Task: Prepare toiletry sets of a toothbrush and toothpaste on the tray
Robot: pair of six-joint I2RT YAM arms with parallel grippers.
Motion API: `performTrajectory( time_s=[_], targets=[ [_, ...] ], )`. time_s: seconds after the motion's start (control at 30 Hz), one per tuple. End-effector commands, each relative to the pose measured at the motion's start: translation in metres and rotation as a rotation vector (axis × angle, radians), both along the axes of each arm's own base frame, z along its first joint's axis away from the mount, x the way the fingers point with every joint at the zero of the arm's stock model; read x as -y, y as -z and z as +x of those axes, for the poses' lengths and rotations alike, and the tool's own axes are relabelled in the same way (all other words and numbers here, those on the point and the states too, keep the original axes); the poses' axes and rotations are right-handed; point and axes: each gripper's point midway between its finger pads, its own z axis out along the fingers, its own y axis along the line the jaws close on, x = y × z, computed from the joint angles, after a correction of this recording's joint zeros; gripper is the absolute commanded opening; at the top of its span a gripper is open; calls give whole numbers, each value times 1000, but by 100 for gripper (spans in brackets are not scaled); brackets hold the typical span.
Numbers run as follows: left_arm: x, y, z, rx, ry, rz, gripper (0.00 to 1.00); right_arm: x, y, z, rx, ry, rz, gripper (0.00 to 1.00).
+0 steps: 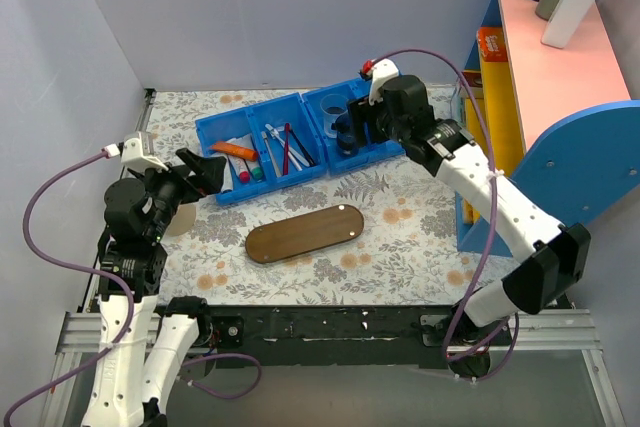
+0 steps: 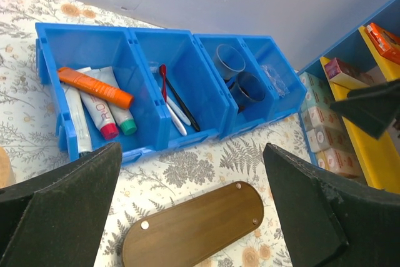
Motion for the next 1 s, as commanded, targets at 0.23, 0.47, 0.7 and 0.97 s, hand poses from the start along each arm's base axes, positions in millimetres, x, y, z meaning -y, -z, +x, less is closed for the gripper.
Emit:
performTrajectory(
  time_s=[0.23, 0.47, 0.7, 0.97],
  targets=[
    [6, 9, -18, -66, 24, -65, 98, 4, 35, 91, -100, 11, -35, 72],
    [9, 7, -22, -56, 49, -49, 98, 12, 72, 131, -169, 47, -6, 65],
    [8, 18, -22, -84, 38, -51, 98, 6, 95, 146, -214, 28, 2, 60],
    [8, 17, -21, -82, 39, -44, 98, 3, 117, 151, -256, 24, -10, 48]
  ],
)
